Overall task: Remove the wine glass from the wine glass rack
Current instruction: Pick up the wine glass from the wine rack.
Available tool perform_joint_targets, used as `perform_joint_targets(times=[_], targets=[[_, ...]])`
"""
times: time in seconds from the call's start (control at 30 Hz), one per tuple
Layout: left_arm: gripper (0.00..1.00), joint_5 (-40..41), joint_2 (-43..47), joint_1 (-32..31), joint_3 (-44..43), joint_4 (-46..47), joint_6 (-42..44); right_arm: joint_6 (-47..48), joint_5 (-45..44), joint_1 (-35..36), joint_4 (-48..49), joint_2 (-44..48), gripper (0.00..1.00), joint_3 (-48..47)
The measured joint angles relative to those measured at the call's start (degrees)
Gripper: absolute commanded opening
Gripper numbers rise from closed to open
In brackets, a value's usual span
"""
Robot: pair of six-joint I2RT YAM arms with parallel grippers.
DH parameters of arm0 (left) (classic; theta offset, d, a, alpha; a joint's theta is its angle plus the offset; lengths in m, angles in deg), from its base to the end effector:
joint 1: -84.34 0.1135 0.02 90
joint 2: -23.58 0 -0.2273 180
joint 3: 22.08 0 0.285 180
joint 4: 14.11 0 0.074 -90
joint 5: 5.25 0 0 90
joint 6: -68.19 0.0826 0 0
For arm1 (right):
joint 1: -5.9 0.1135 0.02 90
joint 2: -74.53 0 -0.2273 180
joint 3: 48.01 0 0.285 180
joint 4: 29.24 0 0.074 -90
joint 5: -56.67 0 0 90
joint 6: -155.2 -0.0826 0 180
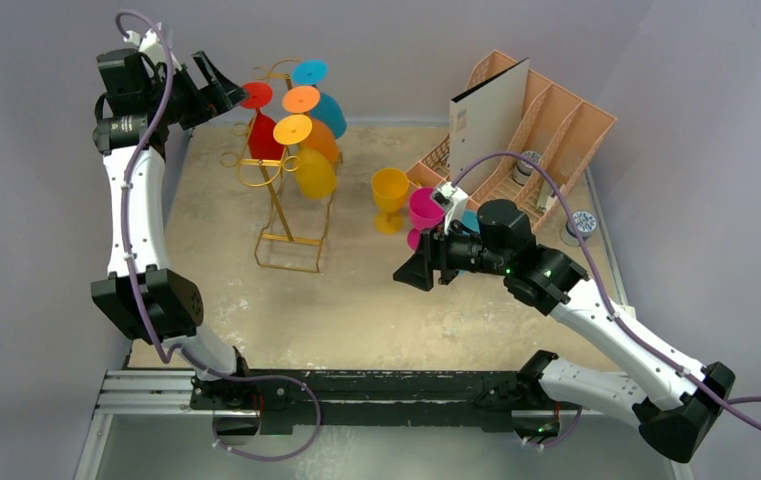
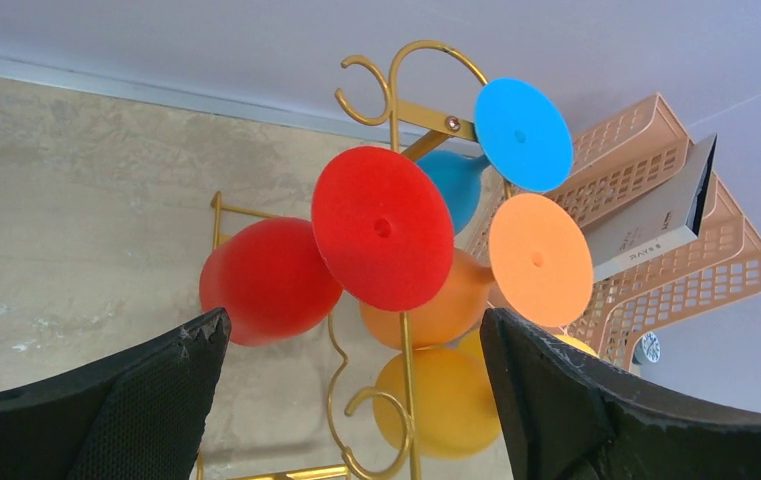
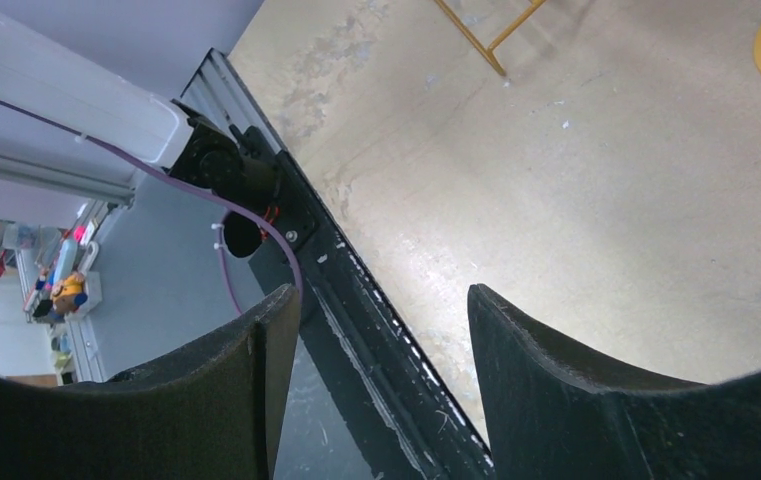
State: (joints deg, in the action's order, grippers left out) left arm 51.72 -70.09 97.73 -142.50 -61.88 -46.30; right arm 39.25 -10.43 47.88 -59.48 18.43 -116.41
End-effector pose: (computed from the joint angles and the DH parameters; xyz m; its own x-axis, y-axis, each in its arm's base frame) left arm 0.4217 0.0541 0.4172 -0.4423 -0.4625 -0.7684 0.1291 0.8150 -0.5649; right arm 0.2123 0.2342 0.3166 -0.5959 0.0060 -0.8030 -0.7013 0.4832 0.5241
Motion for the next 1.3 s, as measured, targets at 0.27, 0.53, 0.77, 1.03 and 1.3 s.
perform_joint_targets(times=[0.27, 0.53, 0.77, 1.03, 1.3], targets=[[0.85, -2.9, -4.6, 0.0, -0.3, 2.8, -2.4, -0.4, -1.6, 0.0, -1.9, 0.3, 0.65, -0.1], [0.78, -6.3, -8.5, 0.0, -0.3, 7.3, -6.0, -0.8, -2.8, 0.0, -3.4, 0.3, 0.65, -0.2], [0.72, -6.5, -8.7, 0.0, -0.3, 8.5, -7.0, -1.3, -3.0, 0.0, -4.5, 0.4, 0.65, -0.3], [0.57, -7.7, -8.8, 0.5, 0.9, 11.0, -9.8, -1.5, -3.1, 0.0, -4.8, 0.4, 0.65, -0.3], [0.42, -8.9, -8.8, 1.1, 1.6, 12.0, -11.2, -1.5, -3.0, 0.0, -4.7, 1.0, 0.66, -0.3]])
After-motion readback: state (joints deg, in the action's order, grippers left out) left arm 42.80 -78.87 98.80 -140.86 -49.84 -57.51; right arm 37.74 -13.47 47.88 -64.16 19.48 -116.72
